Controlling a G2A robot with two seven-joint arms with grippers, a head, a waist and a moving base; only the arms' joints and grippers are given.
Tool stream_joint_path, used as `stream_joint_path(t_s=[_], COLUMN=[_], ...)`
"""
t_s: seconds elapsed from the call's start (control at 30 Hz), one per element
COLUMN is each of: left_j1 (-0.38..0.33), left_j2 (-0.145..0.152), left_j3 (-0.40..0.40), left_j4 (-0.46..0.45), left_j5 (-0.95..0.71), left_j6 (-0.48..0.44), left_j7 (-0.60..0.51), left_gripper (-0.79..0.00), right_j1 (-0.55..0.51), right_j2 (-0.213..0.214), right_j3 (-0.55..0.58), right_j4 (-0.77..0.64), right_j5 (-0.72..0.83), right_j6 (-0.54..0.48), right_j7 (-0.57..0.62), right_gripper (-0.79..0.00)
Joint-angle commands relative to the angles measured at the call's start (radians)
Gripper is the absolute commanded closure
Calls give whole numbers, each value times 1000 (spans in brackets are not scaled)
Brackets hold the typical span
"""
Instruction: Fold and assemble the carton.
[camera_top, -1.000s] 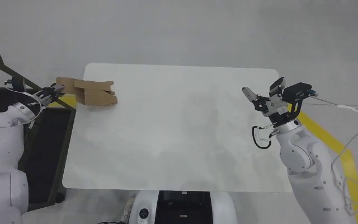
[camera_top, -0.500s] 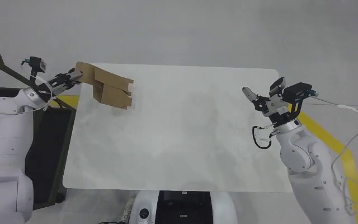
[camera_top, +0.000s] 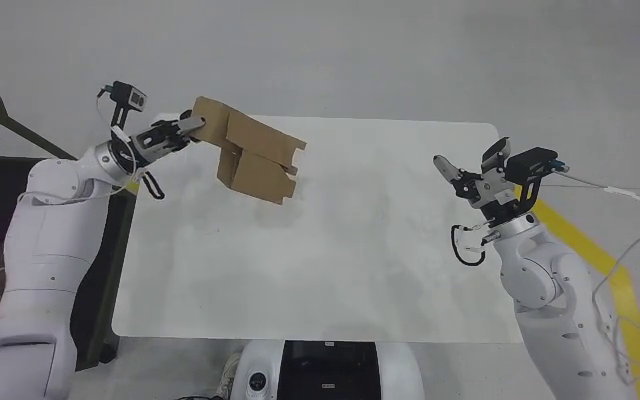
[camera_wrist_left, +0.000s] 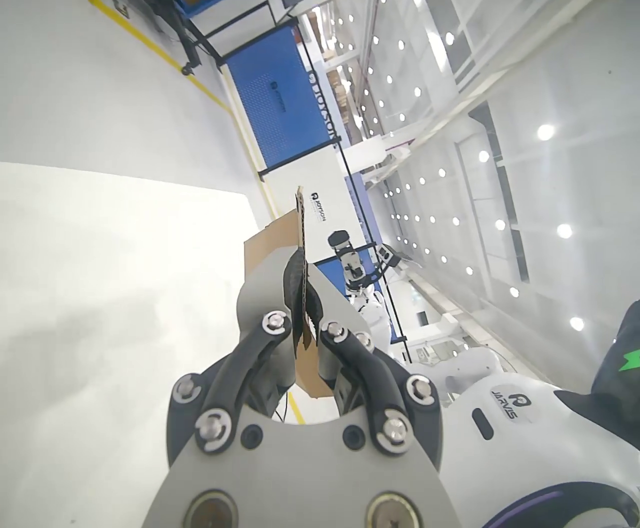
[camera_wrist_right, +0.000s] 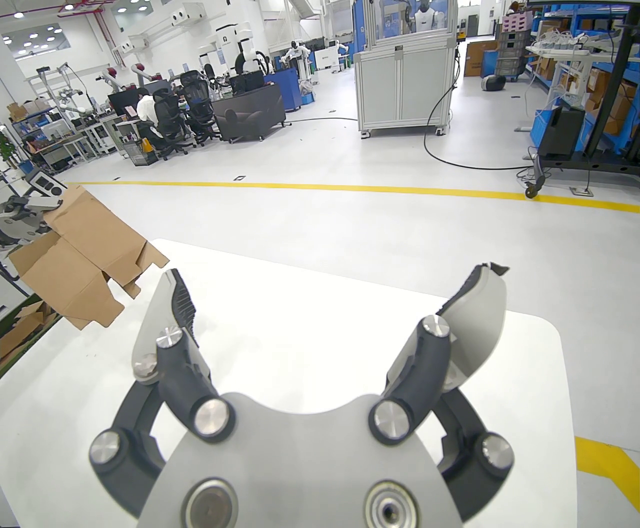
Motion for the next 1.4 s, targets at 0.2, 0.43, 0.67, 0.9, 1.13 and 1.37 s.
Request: stream_joint_path(t_s=[0.2,0.43,0.67,0.9,1.13,1.37], left_j1=[-50,-103,-87,-96,-101,-101], left_j2=[-31,-63,-84,-101,-103,-103], left_j3=[103,210,253,276,282,282], left_j4=[-69,8,36,42,46,46], left_j5=[-23,-38,-99,-102,-86,-86], left_j6=[63,133,109,105,110,110], left_j7=[34,4,-46,-38,-62,-62], left_gripper=[0,0,0,0,0,0], right_j1=[0,0,0,0,0,0], right_j2=[0,0,0,0,0,0], right_j3=[0,0,0,0,0,0], right_j4=[0,0,0,0,0,0], right_j5=[0,0,0,0,0,0], right_j6=[0,0,0,0,0,0], right_j7=[0,0,0,0,0,0], right_gripper=[-785,-785,-785,-785,-785,-785])
